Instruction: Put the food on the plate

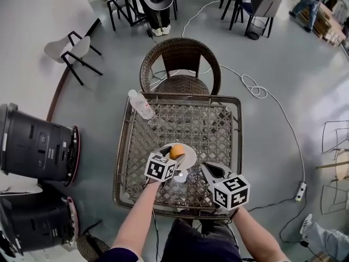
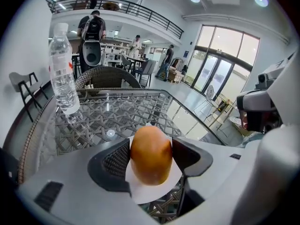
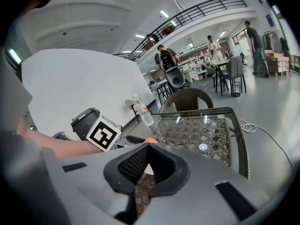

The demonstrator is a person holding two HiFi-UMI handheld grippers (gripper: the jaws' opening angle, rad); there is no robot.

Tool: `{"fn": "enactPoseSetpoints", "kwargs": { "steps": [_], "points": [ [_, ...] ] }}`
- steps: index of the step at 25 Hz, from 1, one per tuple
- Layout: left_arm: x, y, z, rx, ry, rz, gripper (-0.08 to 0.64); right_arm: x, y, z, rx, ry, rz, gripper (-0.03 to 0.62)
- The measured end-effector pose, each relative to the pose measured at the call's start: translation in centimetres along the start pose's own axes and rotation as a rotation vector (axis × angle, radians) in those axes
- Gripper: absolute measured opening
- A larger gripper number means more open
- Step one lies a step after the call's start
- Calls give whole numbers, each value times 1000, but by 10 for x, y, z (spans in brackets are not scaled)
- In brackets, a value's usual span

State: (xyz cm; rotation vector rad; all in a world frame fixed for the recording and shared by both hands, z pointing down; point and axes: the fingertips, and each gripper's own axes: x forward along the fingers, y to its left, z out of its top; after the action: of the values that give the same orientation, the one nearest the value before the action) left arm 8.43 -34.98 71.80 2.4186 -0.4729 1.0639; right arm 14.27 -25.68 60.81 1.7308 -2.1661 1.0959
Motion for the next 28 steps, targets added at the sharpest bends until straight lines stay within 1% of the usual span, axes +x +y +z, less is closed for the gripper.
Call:
{"fn": "enactPoseSetpoints", "kwargs": {
  "steps": [8,19,21,22,28],
  "points": [
    [7,0,6,-14,-40,2,288,-6,-5,0,5,4,-15,3],
    [1,0,-7,-40,-38,-1,288,-3,1,-2,-3,8,3,3],
    [0,-1,-9,-42,-37,0,300,-3,1,-3,-5,10,3,3],
    [0,-1,-10,-43,-36,3,313,-4,1,-3,-6,11,3,3],
    [-10,0,-14,-60,-50,40,313,-7,5,0,-14,4,6,3]
  ]
}}
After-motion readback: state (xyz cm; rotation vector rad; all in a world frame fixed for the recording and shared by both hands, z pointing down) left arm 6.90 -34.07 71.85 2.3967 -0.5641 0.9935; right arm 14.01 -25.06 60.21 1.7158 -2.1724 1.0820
